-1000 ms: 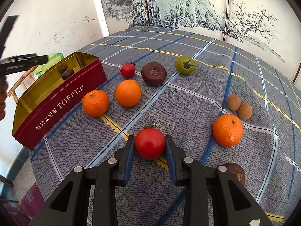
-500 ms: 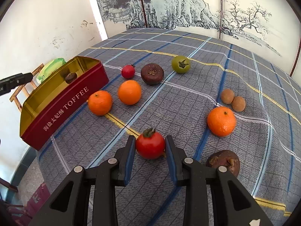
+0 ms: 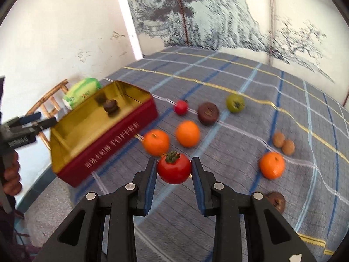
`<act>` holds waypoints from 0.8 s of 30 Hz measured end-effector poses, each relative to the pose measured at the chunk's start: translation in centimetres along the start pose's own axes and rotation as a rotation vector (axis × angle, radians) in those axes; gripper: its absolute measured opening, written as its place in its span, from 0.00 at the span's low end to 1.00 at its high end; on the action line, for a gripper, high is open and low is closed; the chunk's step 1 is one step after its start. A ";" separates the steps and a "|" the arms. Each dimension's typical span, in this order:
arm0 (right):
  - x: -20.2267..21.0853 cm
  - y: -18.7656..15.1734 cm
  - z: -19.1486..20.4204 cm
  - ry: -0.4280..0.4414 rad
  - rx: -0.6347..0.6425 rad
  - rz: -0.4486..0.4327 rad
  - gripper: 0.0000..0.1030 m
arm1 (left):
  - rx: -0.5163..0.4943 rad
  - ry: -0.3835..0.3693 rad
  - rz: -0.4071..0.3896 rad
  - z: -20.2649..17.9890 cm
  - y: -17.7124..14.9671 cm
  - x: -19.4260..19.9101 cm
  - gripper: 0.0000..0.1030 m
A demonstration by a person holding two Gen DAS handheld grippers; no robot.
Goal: Organize fruits
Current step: 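Open the left gripper to drop the mangosteen into the tin, then carry the red tomato with the right gripper into the tin and release it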
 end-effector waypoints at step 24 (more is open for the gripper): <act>-8.4 6.9 10.9 0.142 0.154 0.081 0.29 | 0.015 -0.017 0.014 1.8 -1.3 0.0 0.83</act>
Point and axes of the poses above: each gripper's, at about its wrist camera, not at the fingertips, and x roughly against the way its jaws point, z to its left, y to its top, the point moved 1 cm from there along -x, roughly the way its jaws point, and after that the axes turned 9 degrees about -x, right-handed, at the moved point
